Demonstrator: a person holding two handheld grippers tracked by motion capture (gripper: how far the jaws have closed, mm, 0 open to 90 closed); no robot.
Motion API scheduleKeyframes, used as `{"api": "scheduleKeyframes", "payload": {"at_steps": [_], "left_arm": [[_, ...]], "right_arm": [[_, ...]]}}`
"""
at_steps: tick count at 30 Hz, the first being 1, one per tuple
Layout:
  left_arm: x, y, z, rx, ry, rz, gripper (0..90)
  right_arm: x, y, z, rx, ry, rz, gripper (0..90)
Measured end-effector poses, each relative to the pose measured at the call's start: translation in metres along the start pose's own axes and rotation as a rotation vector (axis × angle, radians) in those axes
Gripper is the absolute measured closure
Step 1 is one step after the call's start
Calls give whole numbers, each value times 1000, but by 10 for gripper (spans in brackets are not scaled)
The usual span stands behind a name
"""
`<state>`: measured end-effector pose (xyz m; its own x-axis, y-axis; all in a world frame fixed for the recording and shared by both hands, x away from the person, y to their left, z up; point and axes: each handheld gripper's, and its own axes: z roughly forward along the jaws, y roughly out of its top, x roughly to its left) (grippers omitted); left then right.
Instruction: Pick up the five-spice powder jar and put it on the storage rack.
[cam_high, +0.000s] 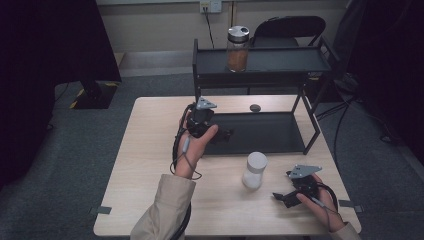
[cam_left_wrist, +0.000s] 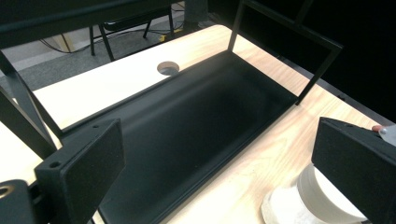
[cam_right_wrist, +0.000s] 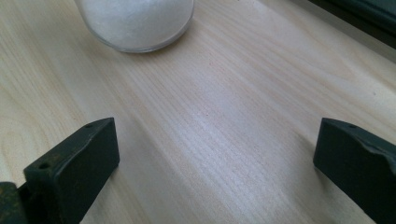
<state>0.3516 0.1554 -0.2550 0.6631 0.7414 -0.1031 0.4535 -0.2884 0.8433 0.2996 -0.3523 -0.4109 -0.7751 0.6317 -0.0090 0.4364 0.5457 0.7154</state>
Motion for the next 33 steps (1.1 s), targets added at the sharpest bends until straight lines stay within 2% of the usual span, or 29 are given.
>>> {"api": "scheduleKeyframes", "payload": {"at_steps": [6,9,20,28,33], "left_arm": [[2,-16,4,1,-21,-13,20],[3,-24,6,1,-24,-26,21],[3,-51,11,15,-27,-28,21],[4,-71,12,9,-41,-47,21],[5,-82,14,26,-23,-52,20]], "right_arm": [[0,0,0,0,0,0,0],[0,0,0,0,0,-1,0],[0,0,0,1,1,0,0],[0,0,0,1,0,0,0],[0,0,0,1,0,0,0]]}}
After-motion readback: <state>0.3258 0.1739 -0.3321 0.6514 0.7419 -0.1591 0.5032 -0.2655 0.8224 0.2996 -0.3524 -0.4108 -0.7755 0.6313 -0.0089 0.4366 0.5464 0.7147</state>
